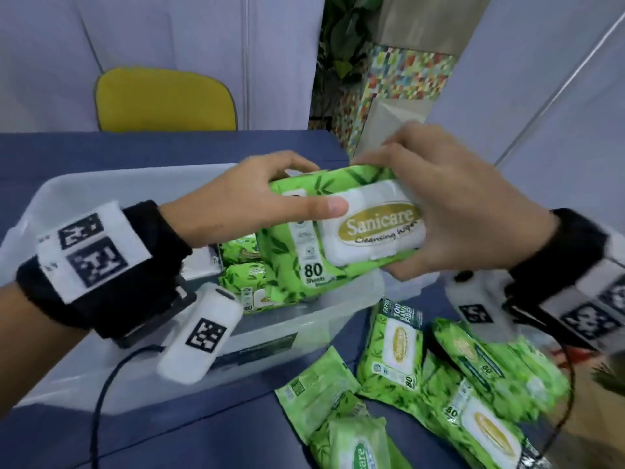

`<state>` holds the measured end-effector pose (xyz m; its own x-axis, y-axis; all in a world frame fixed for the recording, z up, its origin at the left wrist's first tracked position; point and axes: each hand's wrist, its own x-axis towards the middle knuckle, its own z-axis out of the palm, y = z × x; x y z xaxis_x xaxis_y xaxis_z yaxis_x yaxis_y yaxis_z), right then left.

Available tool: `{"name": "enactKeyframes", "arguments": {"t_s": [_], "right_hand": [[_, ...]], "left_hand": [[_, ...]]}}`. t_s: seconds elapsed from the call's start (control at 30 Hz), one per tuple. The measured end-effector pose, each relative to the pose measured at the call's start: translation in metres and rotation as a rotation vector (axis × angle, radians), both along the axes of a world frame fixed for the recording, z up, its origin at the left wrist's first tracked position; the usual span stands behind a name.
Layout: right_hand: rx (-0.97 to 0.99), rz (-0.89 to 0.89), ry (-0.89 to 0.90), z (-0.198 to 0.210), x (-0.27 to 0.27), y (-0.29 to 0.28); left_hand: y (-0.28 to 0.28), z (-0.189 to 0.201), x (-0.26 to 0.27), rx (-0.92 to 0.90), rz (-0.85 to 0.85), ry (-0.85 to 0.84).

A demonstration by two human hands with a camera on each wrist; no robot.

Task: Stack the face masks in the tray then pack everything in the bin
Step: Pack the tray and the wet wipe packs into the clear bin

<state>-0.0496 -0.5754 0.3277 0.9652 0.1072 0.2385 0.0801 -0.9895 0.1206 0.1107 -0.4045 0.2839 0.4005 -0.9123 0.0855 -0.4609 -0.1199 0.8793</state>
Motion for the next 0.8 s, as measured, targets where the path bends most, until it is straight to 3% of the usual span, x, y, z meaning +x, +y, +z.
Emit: {"name": "enactKeyframes", "arguments": {"t_s": [0.2,0.33,0.43,0.5,0.6,0.8], "right_hand": [[0.02,0.018,0.06,-0.032,0.044,0.01],[0.088,0.019,0.127,-0.047,0.07,0.004],[0.256,-0.045,0.306,-0.051,0.086,-0.008],[0.261,-0.093,0.463,-0.058,0.095,-0.014],[0.186,-0.098,0.539,-0.076,0.106,-0.014],[-0.008,-0.049,0.702,-0.11,0.133,-0.005]], "left_hand": [[0.016,-0.012,0.02,0.049,0.221,-0.082],[0.019,-0.023,0.03,0.09,0.265,-0.225],[0.015,-0.038,0.037,0.16,0.236,-0.351],[0.011,-0.052,0.042,0.208,0.237,-0.372],[0.004,-0.073,0.048,0.339,0.192,-0.398],[-0.022,-0.088,0.059,0.74,-0.111,-0.547]]}}
